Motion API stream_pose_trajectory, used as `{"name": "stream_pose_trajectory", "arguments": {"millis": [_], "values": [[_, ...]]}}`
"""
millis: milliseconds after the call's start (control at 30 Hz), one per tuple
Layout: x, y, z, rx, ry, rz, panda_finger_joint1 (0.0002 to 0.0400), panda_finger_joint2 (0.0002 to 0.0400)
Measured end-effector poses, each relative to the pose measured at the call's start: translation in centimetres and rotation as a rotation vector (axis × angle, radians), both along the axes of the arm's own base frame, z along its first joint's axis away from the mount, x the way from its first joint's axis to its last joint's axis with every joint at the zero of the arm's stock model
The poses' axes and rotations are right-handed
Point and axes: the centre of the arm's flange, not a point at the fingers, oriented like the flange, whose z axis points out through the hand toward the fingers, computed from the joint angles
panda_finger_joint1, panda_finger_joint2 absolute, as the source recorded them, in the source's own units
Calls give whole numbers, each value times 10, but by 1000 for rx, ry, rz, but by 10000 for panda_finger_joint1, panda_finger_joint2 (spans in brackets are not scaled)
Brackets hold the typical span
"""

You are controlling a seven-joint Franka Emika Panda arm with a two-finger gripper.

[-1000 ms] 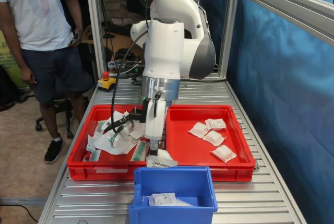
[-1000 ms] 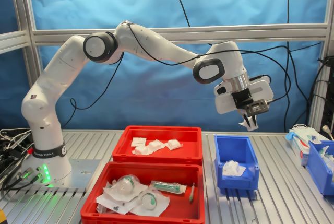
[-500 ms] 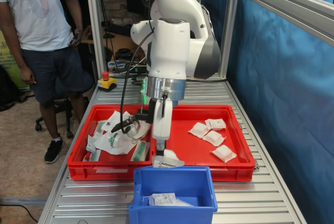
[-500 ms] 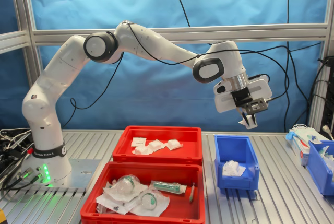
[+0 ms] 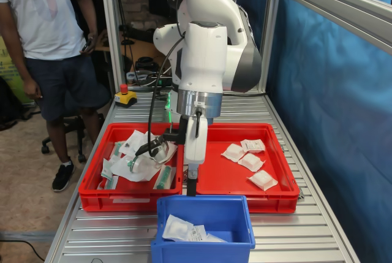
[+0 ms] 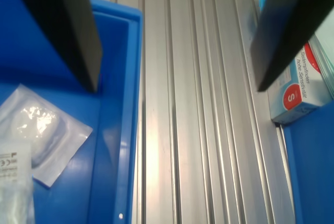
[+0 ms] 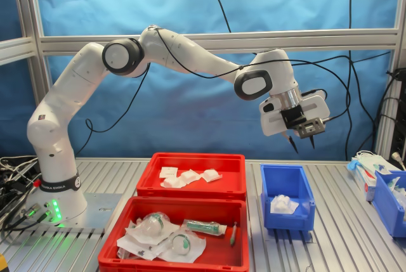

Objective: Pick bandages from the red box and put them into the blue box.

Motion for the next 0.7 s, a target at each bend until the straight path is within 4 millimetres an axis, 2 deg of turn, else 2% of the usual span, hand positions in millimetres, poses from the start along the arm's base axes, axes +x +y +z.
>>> {"name": "stream_pose_trajectory", "arguments": {"millis": [133,167,267,300,467,500,633,700], "values": [[0,0,0,0,0,0,236,236],[0,0,0,0,0,1,285,285],[0,1,0,0,0,1,285,285],[0,1,0,0,0,1,336,336],[0,1,0,0,0,1,336,336],[0,1,0,0,0,1,382,382],[0,2,0,0,0,2,382,382],[0,2,0,0,0,3,397,397]]}}
